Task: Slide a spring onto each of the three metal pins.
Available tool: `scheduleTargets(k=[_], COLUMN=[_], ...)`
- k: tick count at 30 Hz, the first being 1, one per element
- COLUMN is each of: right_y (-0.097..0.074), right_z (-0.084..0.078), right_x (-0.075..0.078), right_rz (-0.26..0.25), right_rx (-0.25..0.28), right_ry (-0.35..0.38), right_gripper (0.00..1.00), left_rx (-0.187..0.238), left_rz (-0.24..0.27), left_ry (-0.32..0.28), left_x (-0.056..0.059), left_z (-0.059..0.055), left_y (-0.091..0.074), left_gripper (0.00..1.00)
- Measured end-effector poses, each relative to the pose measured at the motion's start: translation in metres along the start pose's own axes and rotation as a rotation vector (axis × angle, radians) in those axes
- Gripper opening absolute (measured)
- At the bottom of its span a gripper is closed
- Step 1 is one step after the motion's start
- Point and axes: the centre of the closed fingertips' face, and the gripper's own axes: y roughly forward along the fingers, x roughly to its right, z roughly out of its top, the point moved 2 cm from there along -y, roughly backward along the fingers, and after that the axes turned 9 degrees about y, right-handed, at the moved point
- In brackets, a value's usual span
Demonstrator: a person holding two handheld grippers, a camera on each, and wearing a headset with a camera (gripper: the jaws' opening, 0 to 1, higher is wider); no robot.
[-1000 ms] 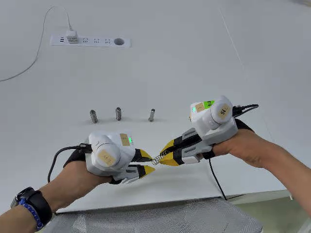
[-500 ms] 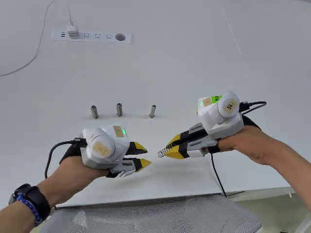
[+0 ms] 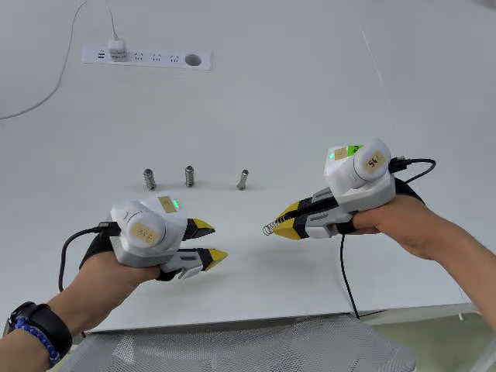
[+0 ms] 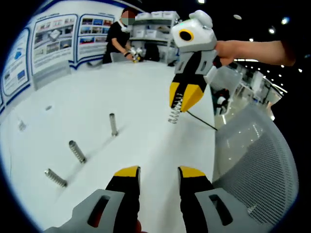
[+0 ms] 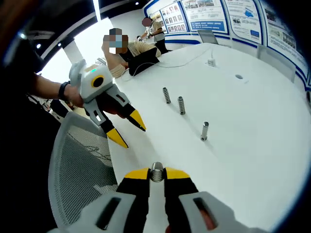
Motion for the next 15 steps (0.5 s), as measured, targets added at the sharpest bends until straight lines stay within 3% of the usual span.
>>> scheduleTargets(k=[15], right_y=[-0.002], right_z=[0.018], right_x=[0.039], right_rz=[-0.080], right_rx=[-0.005], right_ry=[-0.006], right_gripper=[0.12], left_rx=[-0.003], left_rz=[0.073], left_ry=[-0.061], left_x=[-0.015], left_z=[-0.011], left_y=[-0.006], left_gripper=[0.46])
